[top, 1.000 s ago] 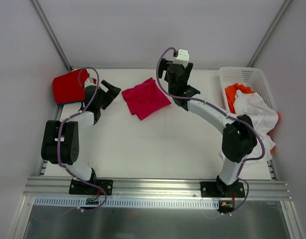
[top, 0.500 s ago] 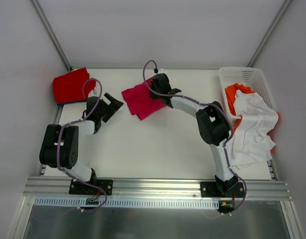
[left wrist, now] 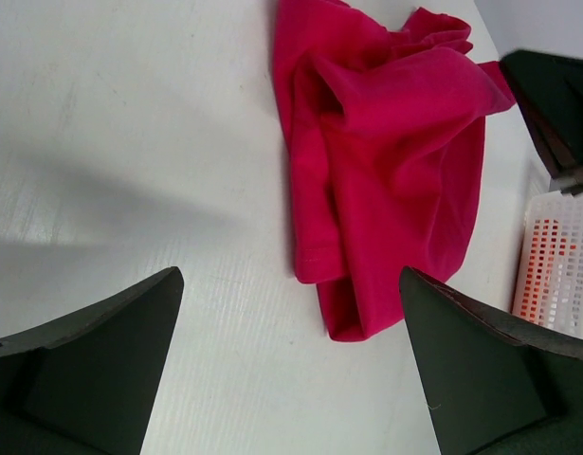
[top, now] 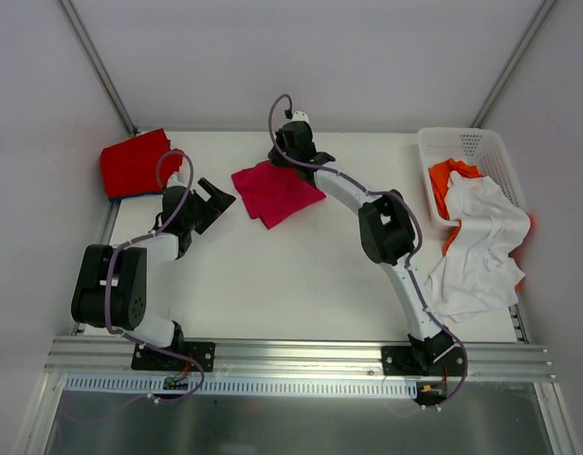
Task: Fold and stack the t-shirts
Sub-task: Fold the tshirt
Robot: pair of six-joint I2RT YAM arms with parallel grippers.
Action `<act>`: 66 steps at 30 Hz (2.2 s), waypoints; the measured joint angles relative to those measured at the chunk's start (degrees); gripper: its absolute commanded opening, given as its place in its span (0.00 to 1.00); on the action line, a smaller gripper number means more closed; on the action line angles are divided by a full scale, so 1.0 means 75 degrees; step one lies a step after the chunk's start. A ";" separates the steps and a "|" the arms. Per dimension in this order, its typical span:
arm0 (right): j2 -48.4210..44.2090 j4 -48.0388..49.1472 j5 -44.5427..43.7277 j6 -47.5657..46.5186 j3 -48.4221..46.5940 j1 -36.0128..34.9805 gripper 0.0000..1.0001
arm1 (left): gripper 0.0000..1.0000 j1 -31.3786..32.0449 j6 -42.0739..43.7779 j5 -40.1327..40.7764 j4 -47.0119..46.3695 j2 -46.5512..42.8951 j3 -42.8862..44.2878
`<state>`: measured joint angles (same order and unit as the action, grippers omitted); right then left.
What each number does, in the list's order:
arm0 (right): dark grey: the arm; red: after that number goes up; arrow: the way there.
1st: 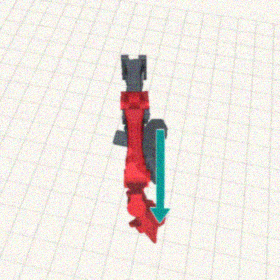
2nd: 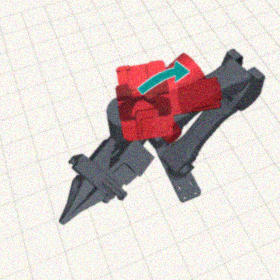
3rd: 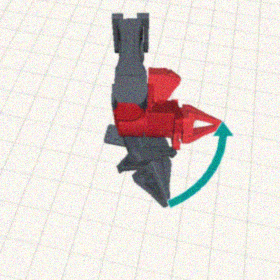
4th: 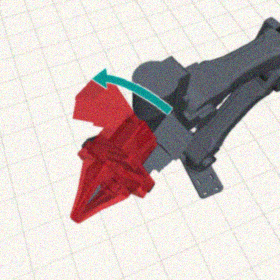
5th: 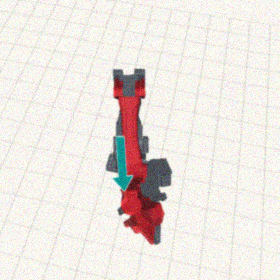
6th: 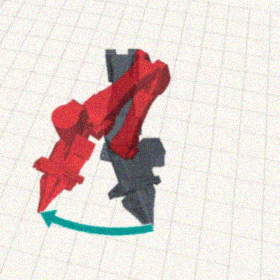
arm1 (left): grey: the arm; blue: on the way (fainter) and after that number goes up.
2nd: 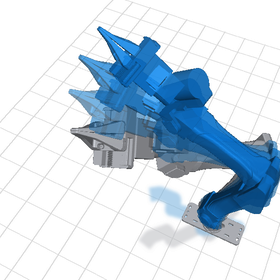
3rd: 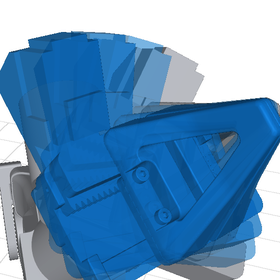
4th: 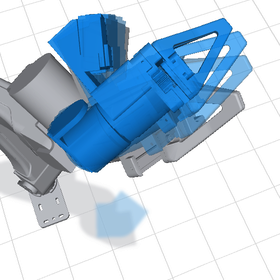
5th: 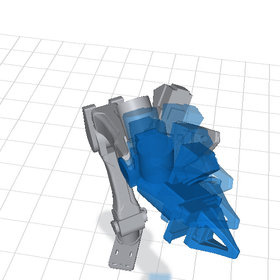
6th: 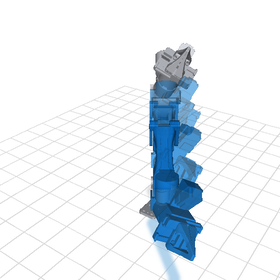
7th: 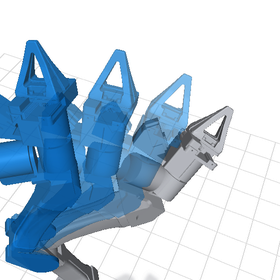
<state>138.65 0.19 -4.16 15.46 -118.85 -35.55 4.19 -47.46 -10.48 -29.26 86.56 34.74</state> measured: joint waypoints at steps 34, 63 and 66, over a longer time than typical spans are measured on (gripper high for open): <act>-0.7883 0.5240 -0.0903 -0.0831 0.8923 0.1005 0.99 | 0.99 0.0810 0.1475 -0.3337 0.0192 0.3110 0.5572; -0.9675 0.3465 -0.1673 -0.0321 1.1494 0.0970 0.99 | 0.99 0.1486 0.0140 -0.6793 -0.0688 0.5231 0.7399; -0.9658 0.3436 -0.1684 -0.0321 1.1494 0.0970 0.99 | 0.99 0.1553 0.0286 -0.6735 -0.0644 0.5170 0.7181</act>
<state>66.22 25.96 -16.80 13.06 -32.64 -28.27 15.84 -45.32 -60.99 -34.09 125.34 88.60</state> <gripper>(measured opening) 0.993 0.990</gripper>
